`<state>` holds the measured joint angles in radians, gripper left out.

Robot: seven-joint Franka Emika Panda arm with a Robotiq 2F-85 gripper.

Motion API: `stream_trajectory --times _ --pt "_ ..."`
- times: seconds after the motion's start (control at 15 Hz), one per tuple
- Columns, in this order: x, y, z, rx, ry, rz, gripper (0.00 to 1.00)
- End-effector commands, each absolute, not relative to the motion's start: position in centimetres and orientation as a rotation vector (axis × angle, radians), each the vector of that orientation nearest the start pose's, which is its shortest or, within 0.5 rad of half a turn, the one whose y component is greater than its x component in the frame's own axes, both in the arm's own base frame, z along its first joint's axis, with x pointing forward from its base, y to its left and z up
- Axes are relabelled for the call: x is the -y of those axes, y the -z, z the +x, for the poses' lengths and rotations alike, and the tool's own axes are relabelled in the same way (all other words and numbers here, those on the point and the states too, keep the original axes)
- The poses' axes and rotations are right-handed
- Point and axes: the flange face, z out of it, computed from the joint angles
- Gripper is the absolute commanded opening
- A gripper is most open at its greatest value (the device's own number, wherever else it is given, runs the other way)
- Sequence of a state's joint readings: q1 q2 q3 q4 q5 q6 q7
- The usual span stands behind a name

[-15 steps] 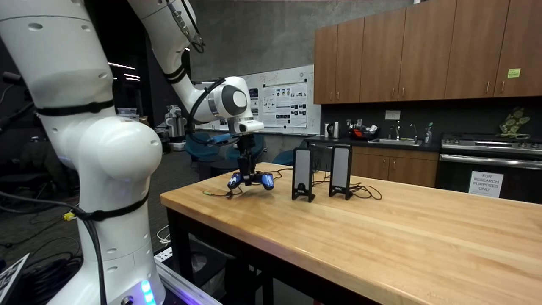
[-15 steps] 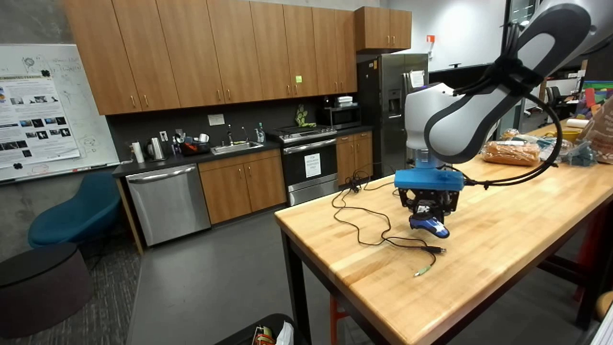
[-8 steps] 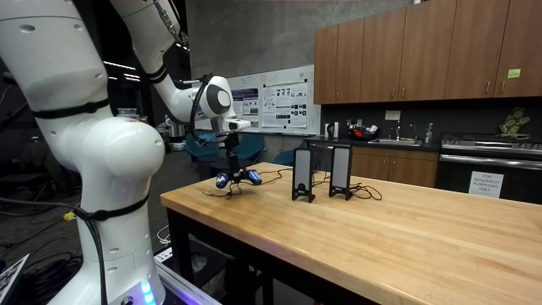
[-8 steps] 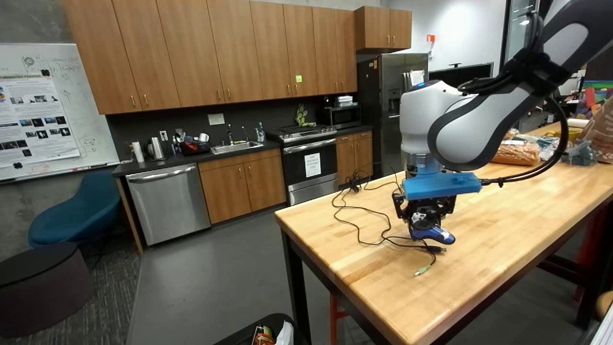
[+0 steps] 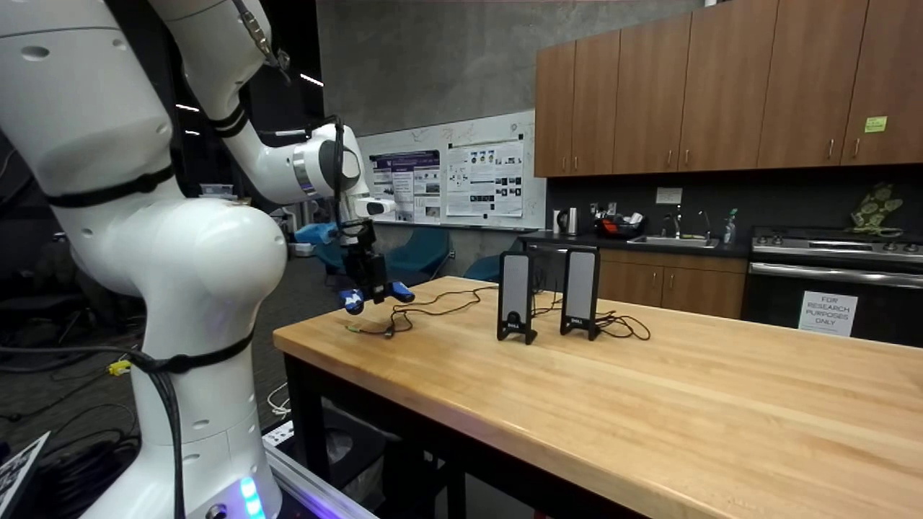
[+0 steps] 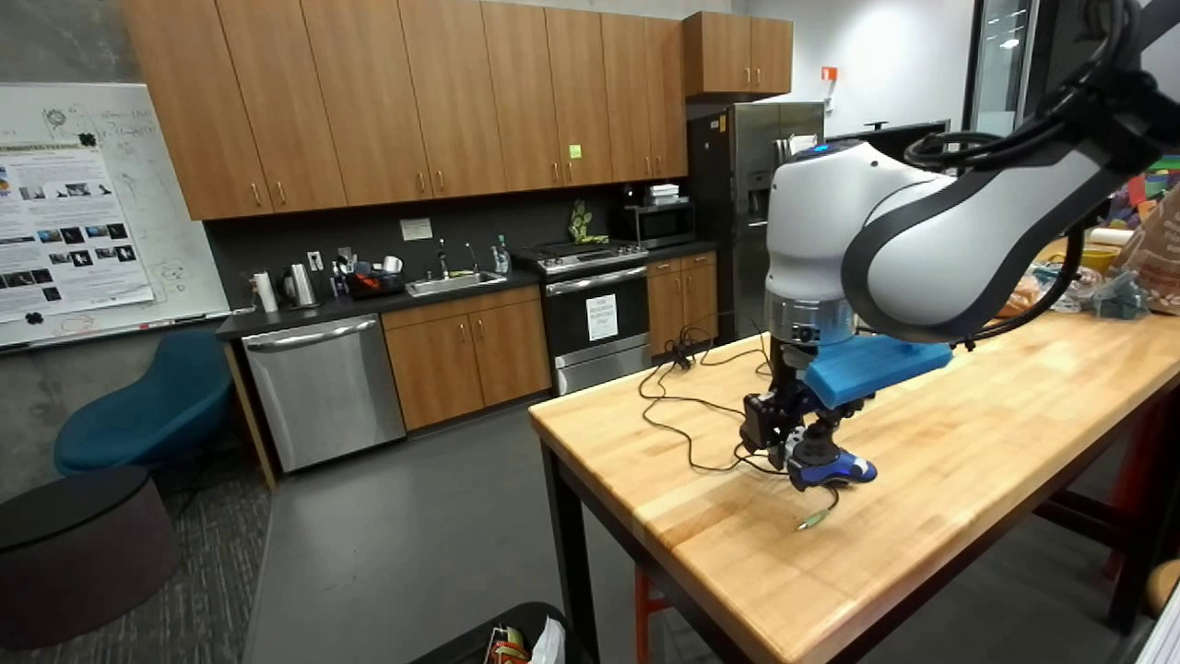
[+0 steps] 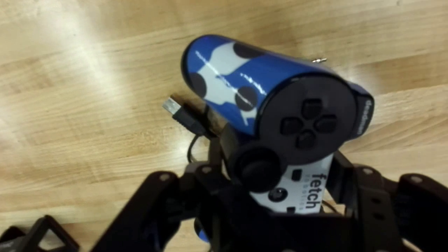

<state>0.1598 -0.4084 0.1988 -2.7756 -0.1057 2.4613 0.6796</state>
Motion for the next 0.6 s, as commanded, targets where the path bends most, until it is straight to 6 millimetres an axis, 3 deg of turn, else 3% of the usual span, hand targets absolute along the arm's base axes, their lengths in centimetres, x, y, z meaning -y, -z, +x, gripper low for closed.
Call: stream_trajectory --times 0.0,0.4,0.53 --pt "-15.2 -35.0 34.8 -0.102 0.291 -3.161 0.41" --pt "-18.8 -34.7 33.7 0.368 0.248 -3.029 0.41" --pt "-19.4 -34.2 33.2 0.402 0.194 -2.995 0.41"
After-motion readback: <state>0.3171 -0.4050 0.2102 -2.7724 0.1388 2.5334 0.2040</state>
